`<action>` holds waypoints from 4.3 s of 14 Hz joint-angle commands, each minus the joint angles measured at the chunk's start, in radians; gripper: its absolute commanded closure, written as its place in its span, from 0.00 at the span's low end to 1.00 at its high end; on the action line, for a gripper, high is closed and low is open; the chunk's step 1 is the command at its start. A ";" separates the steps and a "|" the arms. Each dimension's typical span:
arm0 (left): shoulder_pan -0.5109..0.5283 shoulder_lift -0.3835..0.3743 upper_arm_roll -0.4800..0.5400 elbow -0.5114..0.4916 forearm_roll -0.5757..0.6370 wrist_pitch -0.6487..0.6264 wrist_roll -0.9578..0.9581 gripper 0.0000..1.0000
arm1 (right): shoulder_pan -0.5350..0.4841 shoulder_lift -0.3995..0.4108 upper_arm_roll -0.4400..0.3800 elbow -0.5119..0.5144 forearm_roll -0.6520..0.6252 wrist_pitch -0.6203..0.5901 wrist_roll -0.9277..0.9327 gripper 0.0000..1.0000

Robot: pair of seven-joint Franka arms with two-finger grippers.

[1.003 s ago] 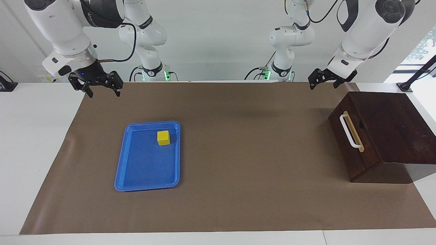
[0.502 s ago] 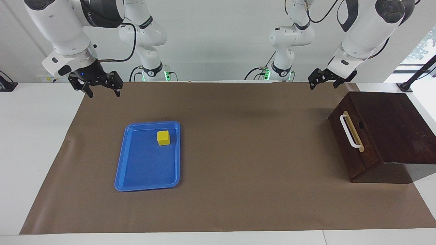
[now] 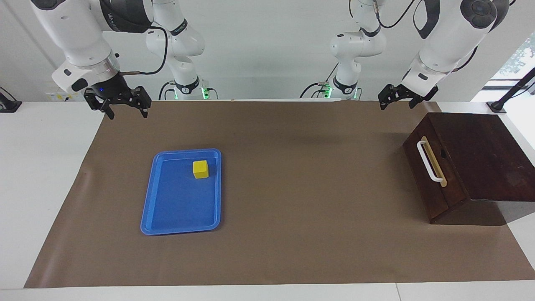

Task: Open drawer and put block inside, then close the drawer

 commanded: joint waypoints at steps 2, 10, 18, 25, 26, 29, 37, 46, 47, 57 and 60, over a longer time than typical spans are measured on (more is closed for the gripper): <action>0.009 -0.023 -0.005 -0.018 0.002 -0.005 0.004 0.00 | -0.017 -0.037 0.004 -0.117 0.077 0.058 0.210 0.00; 0.009 -0.021 -0.005 -0.018 0.002 -0.005 0.002 0.00 | -0.037 0.106 0.000 -0.217 0.317 0.188 0.716 0.00; 0.009 -0.022 -0.005 -0.018 0.002 -0.005 0.002 0.00 | -0.032 0.264 0.000 -0.295 0.550 0.370 0.934 0.00; 0.009 -0.023 -0.005 -0.018 0.002 -0.005 0.004 0.00 | -0.018 0.365 0.000 -0.275 0.644 0.386 0.978 0.00; 0.009 -0.021 -0.005 -0.018 0.002 -0.005 0.004 0.00 | -0.012 0.367 0.000 -0.275 0.644 0.403 0.976 0.00; 0.009 -0.023 -0.005 -0.018 0.002 -0.005 0.004 0.00 | -0.009 0.368 0.001 -0.298 0.659 0.425 0.974 0.00; 0.009 -0.021 -0.005 -0.018 0.002 -0.005 0.004 0.00 | 0.000 0.365 0.001 -0.304 0.693 0.417 0.974 0.00; 0.009 -0.021 -0.005 -0.018 0.002 -0.003 0.004 0.00 | 0.003 0.361 0.001 -0.323 0.699 0.428 0.971 0.12; 0.009 -0.021 -0.005 -0.018 0.002 -0.005 0.002 0.00 | 0.003 0.361 0.003 -0.323 0.699 0.426 0.971 0.24; 0.009 -0.022 -0.005 -0.018 0.002 -0.005 0.002 0.00 | 0.018 0.362 0.003 -0.269 0.698 0.411 0.974 1.00; 0.009 -0.021 -0.005 -0.018 0.002 -0.005 0.002 0.00 | 0.037 0.353 0.006 -0.181 0.684 0.362 0.985 1.00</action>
